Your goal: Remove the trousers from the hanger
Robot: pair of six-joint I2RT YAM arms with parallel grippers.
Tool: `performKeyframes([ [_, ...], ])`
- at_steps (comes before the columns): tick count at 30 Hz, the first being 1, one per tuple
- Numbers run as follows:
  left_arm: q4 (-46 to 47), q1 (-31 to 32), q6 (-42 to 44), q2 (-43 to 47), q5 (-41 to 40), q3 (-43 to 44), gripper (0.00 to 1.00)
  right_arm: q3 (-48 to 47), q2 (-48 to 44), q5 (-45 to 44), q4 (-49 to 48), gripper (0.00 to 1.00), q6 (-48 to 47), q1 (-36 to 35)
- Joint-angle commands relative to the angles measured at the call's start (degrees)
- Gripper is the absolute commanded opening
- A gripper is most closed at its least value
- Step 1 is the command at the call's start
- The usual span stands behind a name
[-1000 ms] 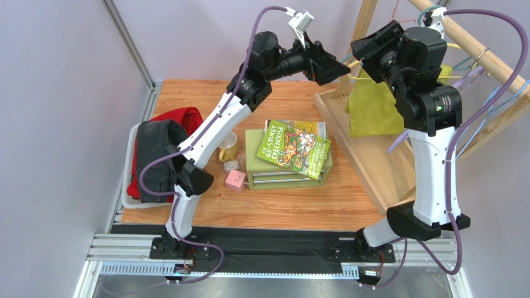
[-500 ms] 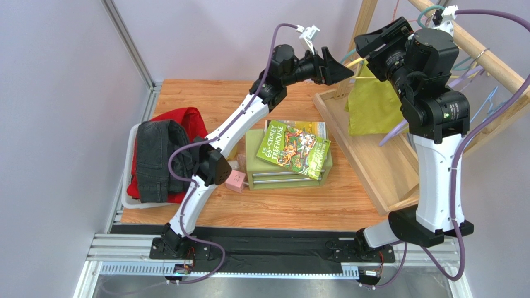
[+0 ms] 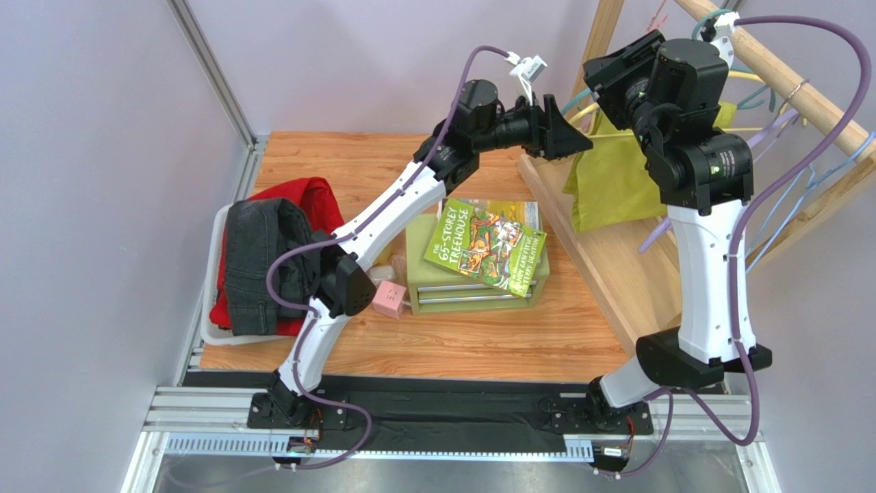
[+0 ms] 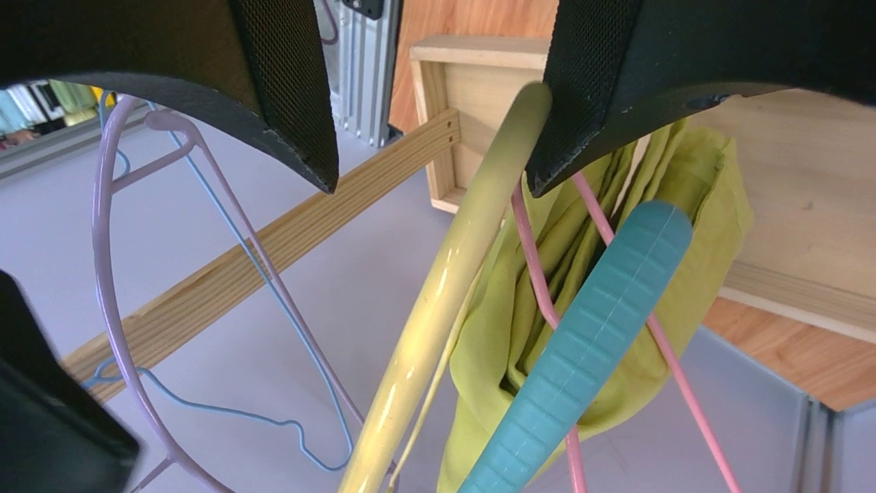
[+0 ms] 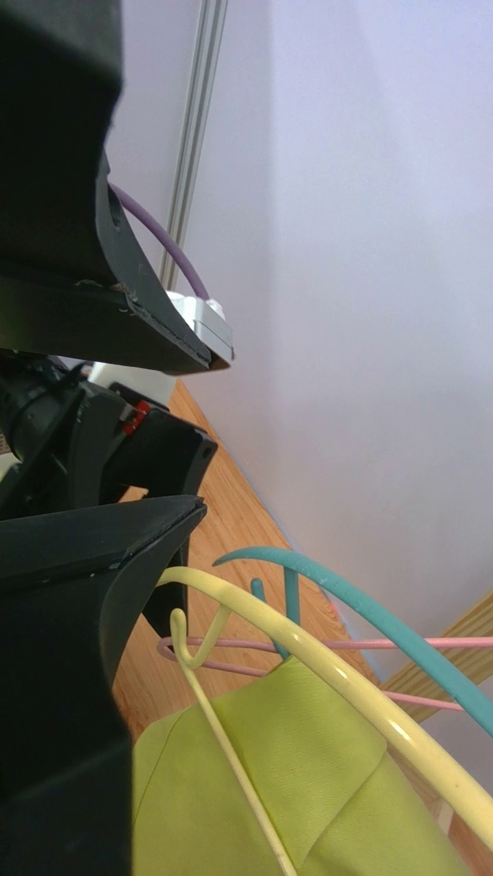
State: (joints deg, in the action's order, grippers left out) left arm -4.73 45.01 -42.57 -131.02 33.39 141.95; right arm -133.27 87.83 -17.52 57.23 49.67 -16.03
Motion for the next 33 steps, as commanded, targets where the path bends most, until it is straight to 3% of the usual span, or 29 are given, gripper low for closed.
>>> performKeyframes([
  [1, -3.1, 0.2, 4.7, 9.5, 1.4, -3.8, 0.75, -2.1, -0.2, -0.7, -0.5, 0.52, 1.4, 0.4],
  [8, -2.8, -0.4, 6.4, 12.6, 3.3, -9.4, 0.77, -3.5, 0.8, 1.1, 1.3, 0.54, 3.5, 2.9],
  [15, 0.3, -1.1, 5.8, 11.8, 13.1, -10.1, 0.75, -4.4, 1.6, 8.0, 3.2, 0.56, 5.2, 5.5],
  [19, 2.5, -0.7, 6.0, 11.2, 16.8, -10.3, 0.73, -8.1, 1.4, 5.7, 7.8, 0.57, 3.6, 5.6],
  [26, 4.0, 1.5, 4.6, 9.2, 14.6, -6.9, 0.62, -7.7, -2.8, 3.4, 9.7, 0.59, -1.3, 5.5],
  [33, -1.9, 4.1, 5.0, 6.6, 5.2, -0.8, 0.50, -5.7, -12.0, 4.6, 9.4, 0.59, -0.7, 5.5],
])
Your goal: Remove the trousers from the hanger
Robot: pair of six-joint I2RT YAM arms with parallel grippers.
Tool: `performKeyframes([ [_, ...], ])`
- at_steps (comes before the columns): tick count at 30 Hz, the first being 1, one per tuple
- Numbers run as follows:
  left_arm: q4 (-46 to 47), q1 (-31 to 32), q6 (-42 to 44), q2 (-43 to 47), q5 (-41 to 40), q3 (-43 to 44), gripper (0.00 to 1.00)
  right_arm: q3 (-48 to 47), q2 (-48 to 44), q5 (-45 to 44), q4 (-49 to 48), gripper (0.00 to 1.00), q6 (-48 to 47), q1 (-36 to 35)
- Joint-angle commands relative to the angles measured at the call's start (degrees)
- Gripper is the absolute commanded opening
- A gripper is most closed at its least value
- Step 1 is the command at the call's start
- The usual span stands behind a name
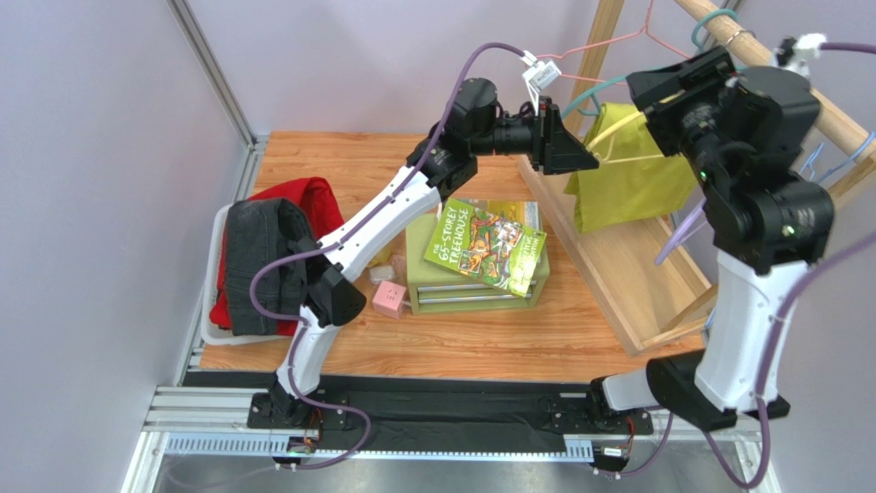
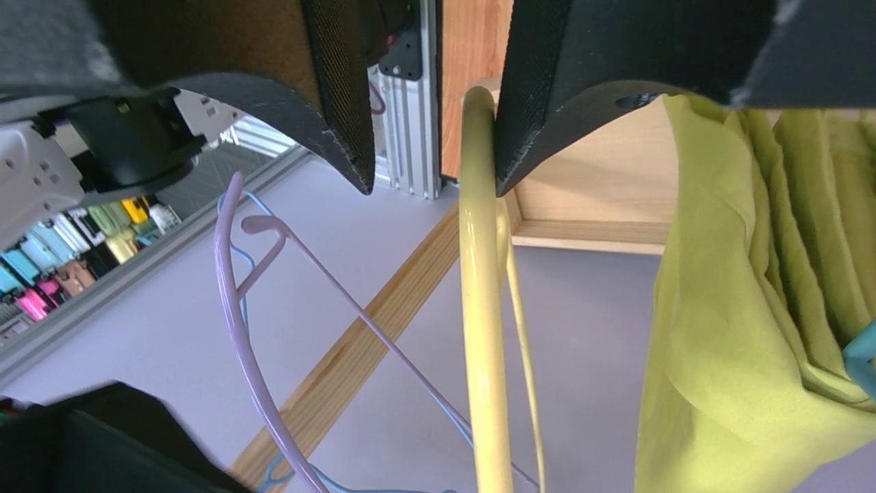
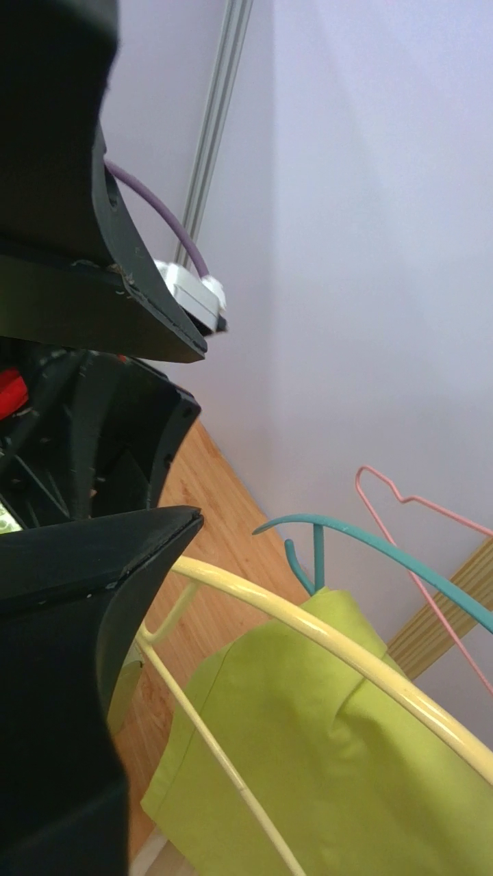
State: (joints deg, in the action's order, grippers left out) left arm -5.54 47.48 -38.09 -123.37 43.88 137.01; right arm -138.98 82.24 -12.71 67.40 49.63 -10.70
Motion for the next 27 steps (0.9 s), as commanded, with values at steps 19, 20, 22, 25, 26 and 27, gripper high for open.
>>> performKeyframes([
  [19, -9.0, 13.9, 5.5, 3.0, -9.5, -0.6, 0.00, -0.5, -11.4, -4.4, -1.5, 0.62, -0.2, 0.2],
  [20, -10.2, 14.7, 5.7, 3.1, -9.3, -0.6, 0.00, -0.2, -11.5, -4.8, -1.6, 0.62, -0.3, 0.2],
  [22, -10.8, 15.3, 6.1, 4.0, -9.1, -1.5, 0.00, 0.5, -11.6, -5.0, -1.6, 0.62, -0.8, 0.2],
  [25, -10.1, 15.8, 6.3, 5.4, -8.9, -3.7, 0.00, 1.9, -11.9, -5.0, -1.6, 0.63, -1.3, 0.2],
  [26, -10.3, 16.0, 6.3, 5.4, -8.7, -3.8, 0.00, 2.5, -12.0, -5.3, -1.5, 0.63, -1.3, 0.2],
  [27, -10.5, 16.0, 6.1, 5.4, -8.5, -3.7, 0.01, 2.9, -12.3, -5.2, -1.4, 0.63, -1.1, 0.2],
])
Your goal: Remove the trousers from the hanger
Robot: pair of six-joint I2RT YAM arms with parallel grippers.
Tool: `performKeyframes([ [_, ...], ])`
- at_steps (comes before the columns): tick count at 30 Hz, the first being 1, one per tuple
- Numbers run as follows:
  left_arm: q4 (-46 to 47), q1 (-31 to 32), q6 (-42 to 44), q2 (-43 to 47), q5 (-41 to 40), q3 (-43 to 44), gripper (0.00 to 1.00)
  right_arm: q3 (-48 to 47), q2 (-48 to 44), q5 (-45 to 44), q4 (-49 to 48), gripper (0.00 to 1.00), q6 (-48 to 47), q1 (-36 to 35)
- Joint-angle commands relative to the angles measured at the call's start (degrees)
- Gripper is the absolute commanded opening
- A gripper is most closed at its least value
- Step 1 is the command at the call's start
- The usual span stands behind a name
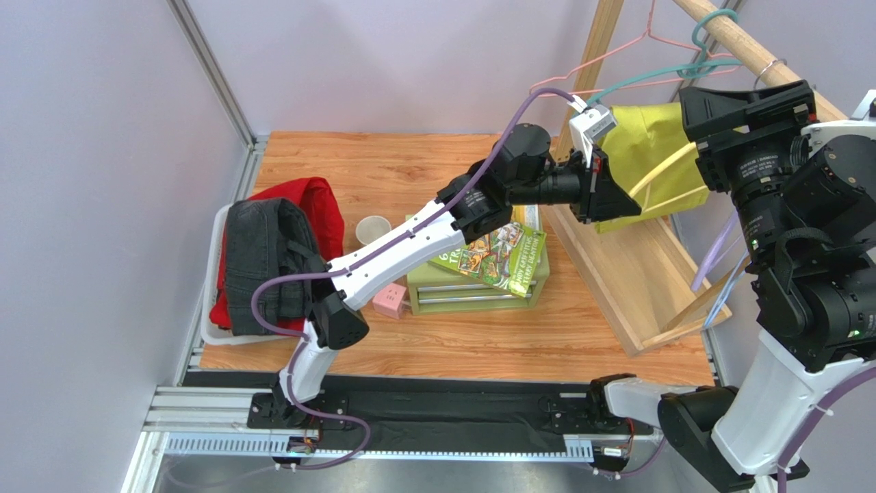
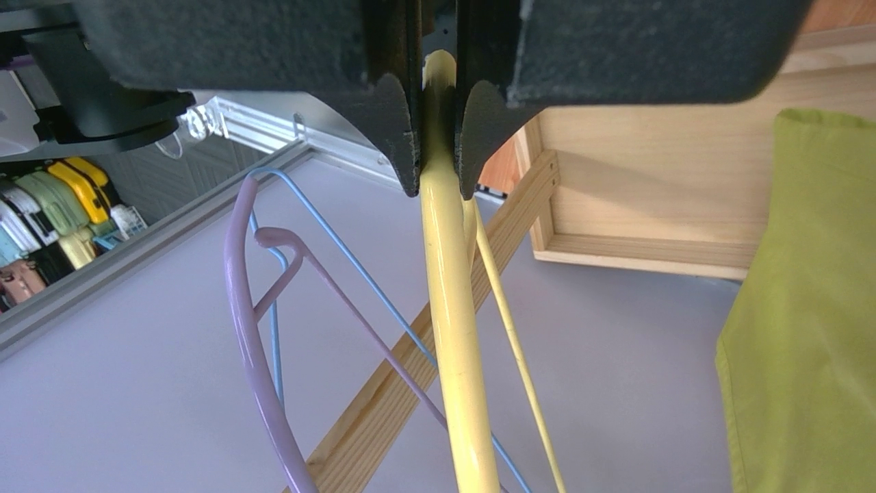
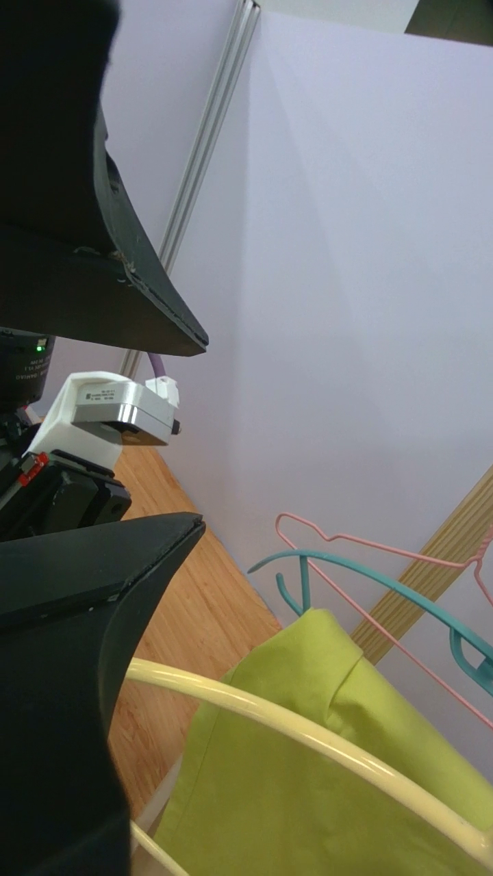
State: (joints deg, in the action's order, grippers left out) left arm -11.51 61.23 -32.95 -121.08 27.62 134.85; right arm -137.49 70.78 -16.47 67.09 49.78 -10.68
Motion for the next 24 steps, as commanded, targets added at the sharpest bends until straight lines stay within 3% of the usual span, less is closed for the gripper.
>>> performKeyframes([
  [1, -4.7, 2.2, 0.9, 3.2, 7.6, -1.5, 0.10, 2.2, -0.9, -1.5, -1.0, 0.63, -1.0, 0.1],
  [3, -5.4, 2.2, 1.0, 3.5, 8.2, -1.6, 0.21, 2.3, -0.3, -1.2, 0.0, 0.63, -0.4, 0.1],
  [4, -5.5, 2.2, 1.2, 3.7, 8.5, -1.7, 0.32, 2.5, 0.1, -1.2, 0.3, 0.63, -0.5, 0.1],
  [7, -6.2, 1.8, 1.4, 5.1, 8.2, -4.0, 0.42, 2.5, 1.9, -1.2, 0.8, 0.63, 0.0, 0.1],
  [13, -4.1, 0.2, 2.2, 9.2, 9.6, -10.1, 0.44, 2.4, 6.6, -0.4, -1.3, 0.63, 0.7, 0.1],
  [20, -8.7, -1.8, 4.4, 13.6, 8.3, -13.1, 0.44, 2.2, 11.4, -0.3, -3.0, 0.63, 1.6, 0.1],
  [24, -13.4, -3.1, 6.1, 19.8, 6.8, -19.7, 0.44, 0.5, 14.5, -2.3, -2.5, 0.62, 3.4, 0.1],
])
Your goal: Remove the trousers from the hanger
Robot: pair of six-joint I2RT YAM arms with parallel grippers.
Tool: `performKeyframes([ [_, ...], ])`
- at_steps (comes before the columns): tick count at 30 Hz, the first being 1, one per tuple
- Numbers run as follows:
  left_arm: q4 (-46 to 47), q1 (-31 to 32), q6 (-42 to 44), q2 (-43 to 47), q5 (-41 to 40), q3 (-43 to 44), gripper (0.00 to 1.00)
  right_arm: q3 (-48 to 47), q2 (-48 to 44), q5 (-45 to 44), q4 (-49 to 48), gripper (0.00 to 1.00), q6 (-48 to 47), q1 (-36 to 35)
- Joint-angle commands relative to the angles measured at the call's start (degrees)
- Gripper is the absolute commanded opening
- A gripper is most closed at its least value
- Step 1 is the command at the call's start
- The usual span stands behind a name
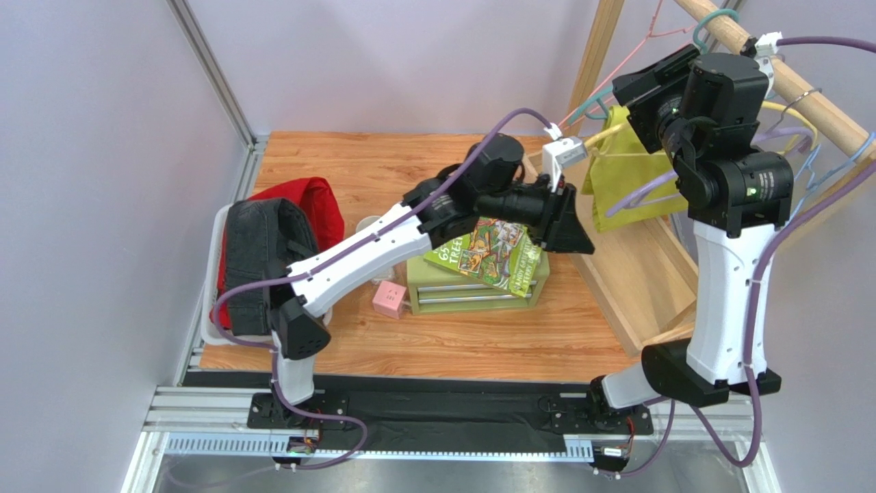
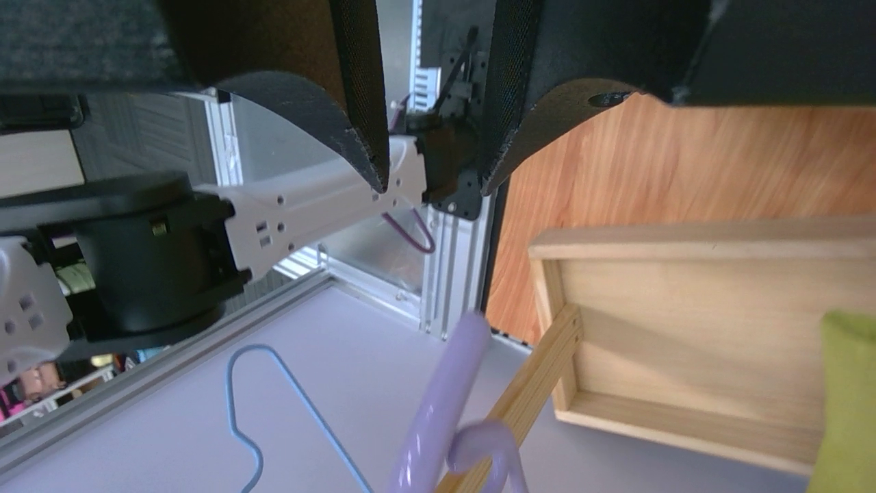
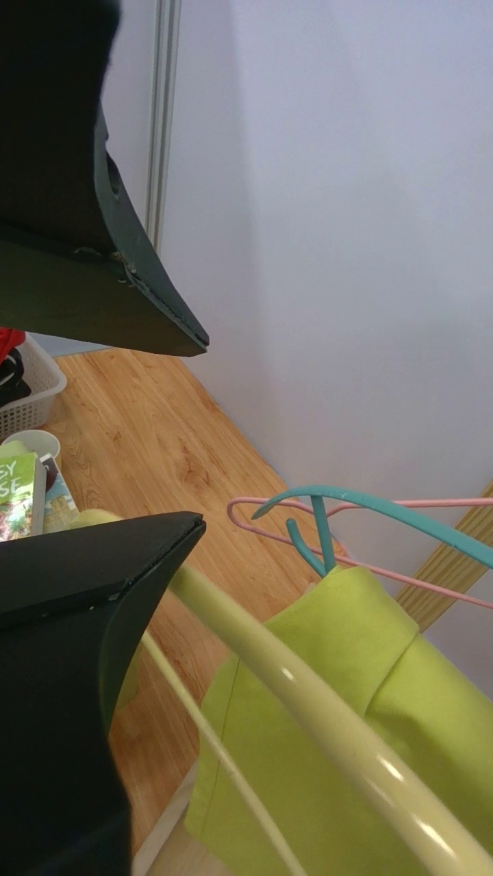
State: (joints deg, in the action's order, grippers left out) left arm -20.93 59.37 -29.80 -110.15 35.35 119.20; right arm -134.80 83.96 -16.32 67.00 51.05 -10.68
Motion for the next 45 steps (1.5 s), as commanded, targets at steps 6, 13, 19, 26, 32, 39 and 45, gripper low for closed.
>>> performKeyframes([
  [6, -8.5, -2.5, 3.9, 22.1, -4.3, -14.1, 0.45, -1.7, 4.8, -7.8, -2.0, 0.63, 8.5, -0.7],
  [13, -14.7, -2.6, 3.4, 35.2, -9.8, -19.8, 0.45, -3.7, 8.5, -15.8, -2.8, 0.65, 12.5, -3.7],
  [19, -18.1, -2.6, 4.1, 41.1, -12.5, -20.2, 0.45, -5.2, 7.4, -13.6, -5.0, 0.62, 15.4, -6.7],
  [26, -20.3, -2.6, 5.5, 42.3, -12.1, -17.9, 0.45, -4.7, 4.6, -15.3, -2.1, 0.61, 16.9, -13.2],
  [32, -21.0, -2.6, 6.4, 42.6, -10.9, -18.4, 0.45, 3.1, -2.2, -16.8, -0.3, 0.64, 14.0, -16.4],
  [39, -20.8, -2.7, 6.7, 42.4, -9.3, -18.2, 0.46, 3.5, -3.6, -20.9, -6.2, 0.65, 10.5, -16.5],
  [45, -21.4, -2.7, 5.8, 43.1, -8.5, -18.0, 0.46, -3.7, 4.1, -29.7, -9.4, 0.65, 10.1, -16.5],
])
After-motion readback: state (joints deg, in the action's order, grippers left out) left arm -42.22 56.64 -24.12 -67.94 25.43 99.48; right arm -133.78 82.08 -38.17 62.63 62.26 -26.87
